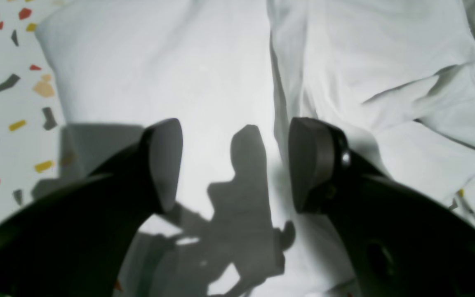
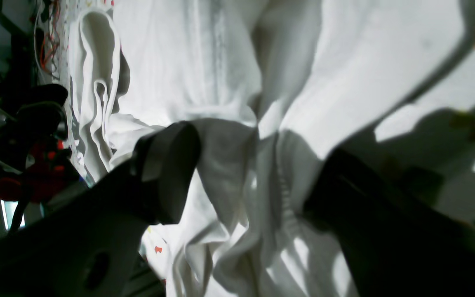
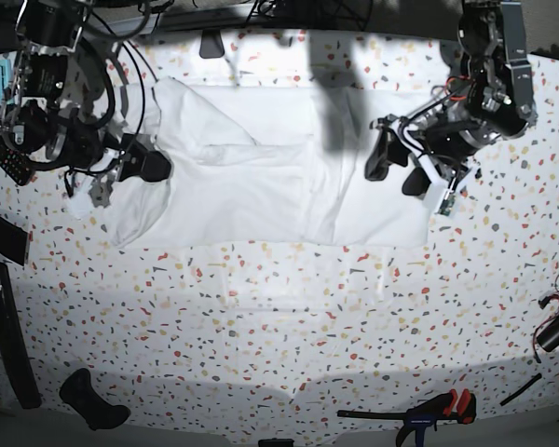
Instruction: Fold the T-shirt properly
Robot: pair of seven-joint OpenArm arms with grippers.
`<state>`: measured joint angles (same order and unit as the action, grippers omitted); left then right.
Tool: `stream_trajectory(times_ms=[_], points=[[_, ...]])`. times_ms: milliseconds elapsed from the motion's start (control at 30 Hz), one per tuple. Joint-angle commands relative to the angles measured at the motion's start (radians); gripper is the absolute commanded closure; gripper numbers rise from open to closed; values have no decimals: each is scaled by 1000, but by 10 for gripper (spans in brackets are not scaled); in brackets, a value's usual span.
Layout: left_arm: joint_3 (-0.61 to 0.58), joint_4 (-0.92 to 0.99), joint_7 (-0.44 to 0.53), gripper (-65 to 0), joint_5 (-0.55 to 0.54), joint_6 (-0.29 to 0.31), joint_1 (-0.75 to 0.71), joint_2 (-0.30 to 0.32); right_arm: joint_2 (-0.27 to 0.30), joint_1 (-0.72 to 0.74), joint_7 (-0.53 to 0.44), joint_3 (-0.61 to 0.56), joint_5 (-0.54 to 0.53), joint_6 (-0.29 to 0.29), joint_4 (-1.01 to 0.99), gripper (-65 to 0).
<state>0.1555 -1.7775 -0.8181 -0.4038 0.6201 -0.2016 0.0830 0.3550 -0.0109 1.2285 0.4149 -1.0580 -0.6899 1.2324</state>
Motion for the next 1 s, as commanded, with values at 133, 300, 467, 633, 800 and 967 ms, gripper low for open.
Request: stream_trajectory(times_ms=[133,300,467,633,800,967], points=[[0,2,67,-389,-3,2,-35,3,6,14,37,-29,33,-8,3,-96],[-15,109,138,-389,40,2,-4,3,6,99,35,55,37,-8,3,0],[-81,223,150,-389,37,1,42,0,12,207,57,134,92,-8,3,0],[-195,246,192,-389,37,-60,81,0,-3,286,66,106,84,-8,3,0],[-283,246,191,-389,39,-76,124,0,-58,341,66,-21,50,-8,4,0],[-308,246,192,-389,43,-124,147,0,-145,366,66,-167,6,-8,4,0]])
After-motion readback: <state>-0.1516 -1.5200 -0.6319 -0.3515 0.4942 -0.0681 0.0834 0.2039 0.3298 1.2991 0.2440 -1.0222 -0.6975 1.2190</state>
